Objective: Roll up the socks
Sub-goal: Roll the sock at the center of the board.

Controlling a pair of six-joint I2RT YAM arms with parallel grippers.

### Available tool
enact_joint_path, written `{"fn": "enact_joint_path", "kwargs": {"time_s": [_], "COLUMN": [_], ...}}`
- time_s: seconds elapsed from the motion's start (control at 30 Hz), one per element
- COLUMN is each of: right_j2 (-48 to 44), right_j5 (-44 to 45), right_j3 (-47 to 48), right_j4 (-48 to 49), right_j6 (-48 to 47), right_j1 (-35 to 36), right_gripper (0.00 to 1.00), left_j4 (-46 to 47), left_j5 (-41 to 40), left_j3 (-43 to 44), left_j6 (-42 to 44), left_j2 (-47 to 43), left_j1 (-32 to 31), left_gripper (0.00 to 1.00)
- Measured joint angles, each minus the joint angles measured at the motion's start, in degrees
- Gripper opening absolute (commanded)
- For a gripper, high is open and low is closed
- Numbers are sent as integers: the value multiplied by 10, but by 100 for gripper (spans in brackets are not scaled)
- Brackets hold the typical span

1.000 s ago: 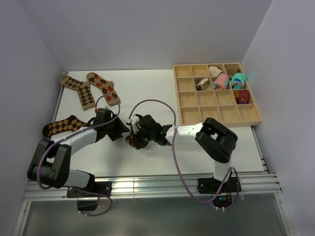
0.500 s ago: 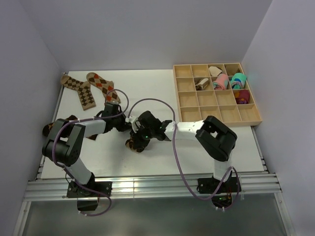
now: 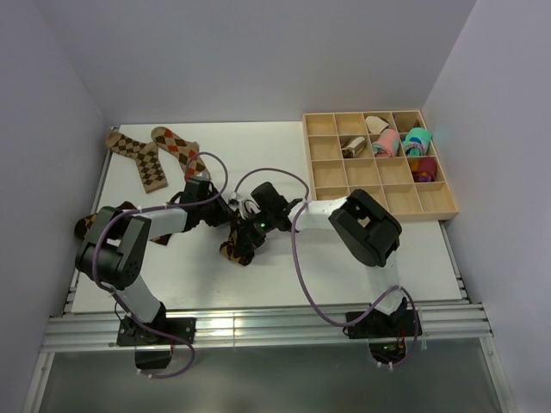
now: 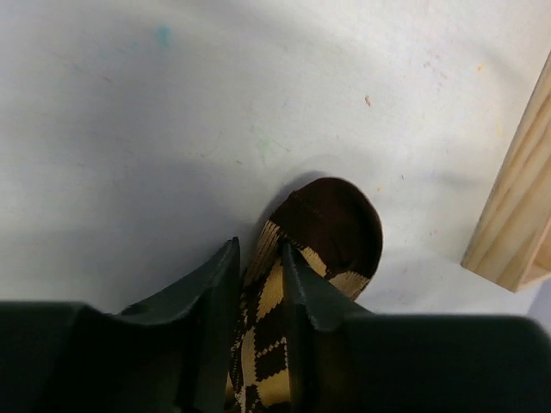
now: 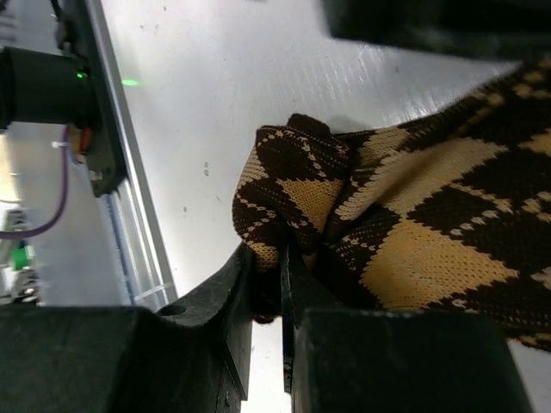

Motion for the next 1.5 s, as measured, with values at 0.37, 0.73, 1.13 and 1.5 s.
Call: {"fn": "enact_joint_path", "kwargs": {"time_s": [0.37, 0.73, 1.13, 1.5], "right_j2": [22, 53, 64, 64], "right_j5": [-54, -80, -83, -76], "right_j3": [-1, 36, 54, 50], "right_j4": [21, -5, -23, -13], "right_j6": [68, 106, 129, 145], "right_j1": [-34, -41, -44, -45], "right_gripper": [0, 1, 1, 17], "left_j4": [-107, -152, -108, -33], "left_j5": [-104, -126, -139, -145], "left_j3": [-69, -216, -255, -252], "left_j6": [-51, -189, -300, -332], "left_j2": [-209, -407, -364, -291], "left_j1": [0, -65, -117, -119], "left_gripper": [87, 82, 73, 43]}}
